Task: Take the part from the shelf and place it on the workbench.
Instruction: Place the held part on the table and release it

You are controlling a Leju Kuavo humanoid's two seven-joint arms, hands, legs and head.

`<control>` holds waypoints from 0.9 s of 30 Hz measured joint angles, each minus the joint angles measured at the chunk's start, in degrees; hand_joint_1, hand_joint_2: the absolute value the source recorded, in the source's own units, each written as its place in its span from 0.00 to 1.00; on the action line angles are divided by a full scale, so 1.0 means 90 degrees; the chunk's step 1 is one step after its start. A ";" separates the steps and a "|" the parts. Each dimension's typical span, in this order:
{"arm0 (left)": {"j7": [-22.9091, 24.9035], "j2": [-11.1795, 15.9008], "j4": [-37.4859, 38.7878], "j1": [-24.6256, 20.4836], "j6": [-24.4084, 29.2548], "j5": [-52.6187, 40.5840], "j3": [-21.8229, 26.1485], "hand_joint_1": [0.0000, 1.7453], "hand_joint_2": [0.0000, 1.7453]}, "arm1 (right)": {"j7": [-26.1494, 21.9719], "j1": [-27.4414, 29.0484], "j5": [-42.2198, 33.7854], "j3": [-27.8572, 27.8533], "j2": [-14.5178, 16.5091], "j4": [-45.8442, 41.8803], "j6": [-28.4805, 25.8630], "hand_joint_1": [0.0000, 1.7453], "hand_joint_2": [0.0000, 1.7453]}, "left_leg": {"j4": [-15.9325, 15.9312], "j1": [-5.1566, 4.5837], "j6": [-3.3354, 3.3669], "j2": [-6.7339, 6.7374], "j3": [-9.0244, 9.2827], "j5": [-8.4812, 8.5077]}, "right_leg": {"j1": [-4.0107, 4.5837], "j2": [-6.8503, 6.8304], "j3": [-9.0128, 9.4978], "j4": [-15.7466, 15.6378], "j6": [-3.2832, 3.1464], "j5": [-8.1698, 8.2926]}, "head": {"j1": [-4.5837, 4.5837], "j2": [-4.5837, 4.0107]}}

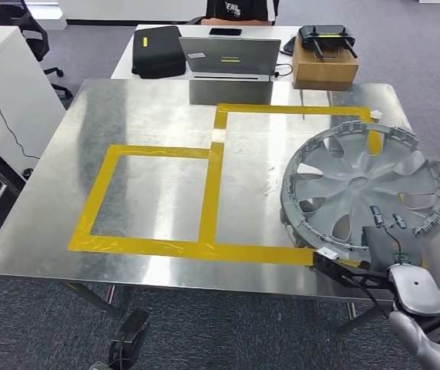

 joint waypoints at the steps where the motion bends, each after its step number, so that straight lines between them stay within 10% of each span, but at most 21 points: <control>1: 0.0000 0.0000 0.0000 0.0000 0.0005 -0.0013 0.0000 0.00 0.00 | -0.0041 0.0173 0.0051 -0.0194 0.0087 0.0007 -0.0168 0.00 1.00 | 0.0000 0.0000 0.0000 0.0000 -0.0001 0.0000 | 0.0000 0.0000 -0.0001 0.0000 0.0000 0.0000 | -0.0001 0.0000; 27: 0.0001 -0.0029 0.0000 0.0005 0.0206 -0.0202 0.0000 0.00 0.00 | -0.1580 0.2003 0.0069 -0.2898 0.1384 -0.0350 -0.2456 0.00 1.00 | 0.0000 -0.0001 0.0000 0.0001 -0.0015 0.0000 | -0.0001 0.0001 -0.0018 0.0000 0.0000 0.0000 | -0.0001 -0.0001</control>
